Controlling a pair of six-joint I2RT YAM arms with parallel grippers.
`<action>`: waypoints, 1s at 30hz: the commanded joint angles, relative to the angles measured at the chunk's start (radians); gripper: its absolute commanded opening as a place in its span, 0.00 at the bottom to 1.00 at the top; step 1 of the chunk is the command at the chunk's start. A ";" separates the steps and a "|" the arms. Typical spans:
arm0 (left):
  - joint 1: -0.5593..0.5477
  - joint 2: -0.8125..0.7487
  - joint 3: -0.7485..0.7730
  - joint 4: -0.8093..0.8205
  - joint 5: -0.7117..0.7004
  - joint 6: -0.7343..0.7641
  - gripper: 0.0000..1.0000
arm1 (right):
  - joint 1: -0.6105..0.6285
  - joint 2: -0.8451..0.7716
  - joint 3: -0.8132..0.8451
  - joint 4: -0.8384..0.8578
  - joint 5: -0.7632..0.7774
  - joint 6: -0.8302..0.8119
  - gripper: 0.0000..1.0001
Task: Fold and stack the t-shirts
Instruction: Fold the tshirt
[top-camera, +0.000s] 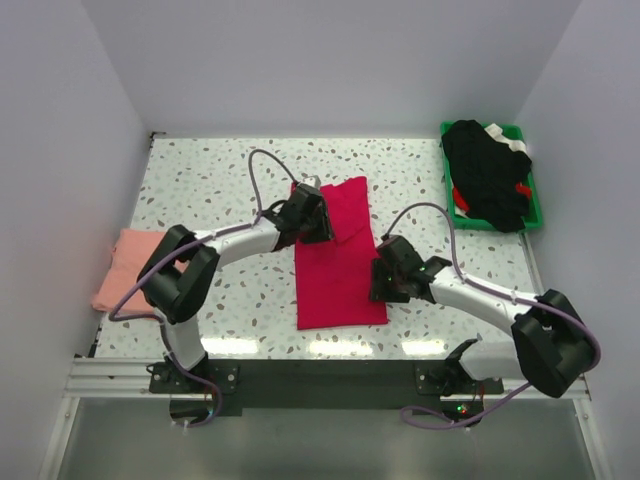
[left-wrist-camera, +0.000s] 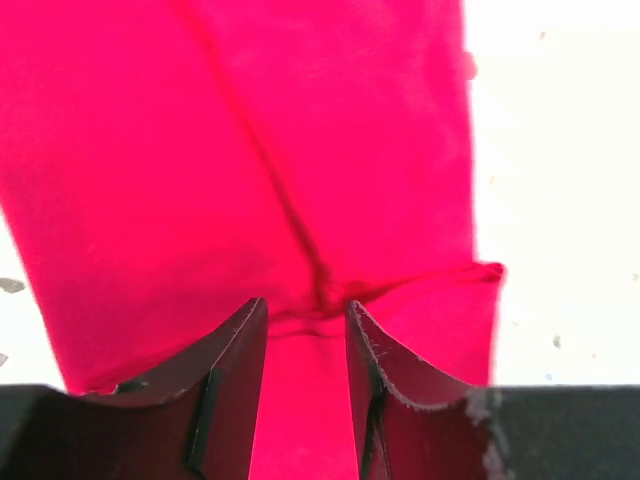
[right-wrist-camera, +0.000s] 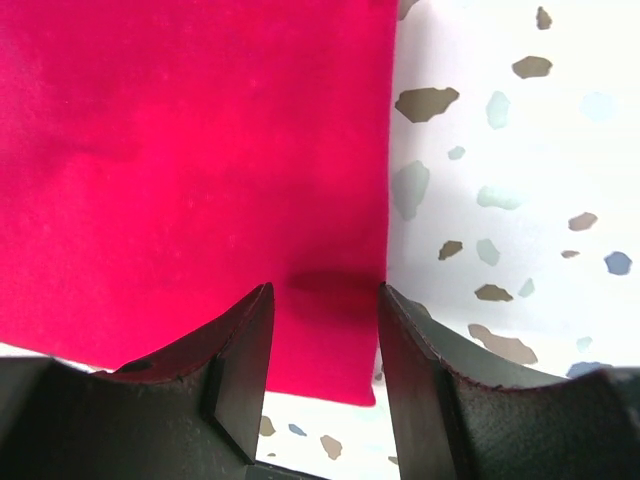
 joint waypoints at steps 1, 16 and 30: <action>0.003 -0.101 0.017 0.073 0.079 0.068 0.41 | -0.008 -0.058 0.034 -0.047 0.033 0.009 0.50; -0.017 0.000 -0.140 0.335 0.319 -0.010 0.03 | -0.157 -0.026 0.181 -0.030 0.004 -0.064 0.48; -0.017 0.059 -0.167 0.253 0.212 -0.044 0.01 | -0.201 0.275 0.326 0.101 0.013 -0.078 0.46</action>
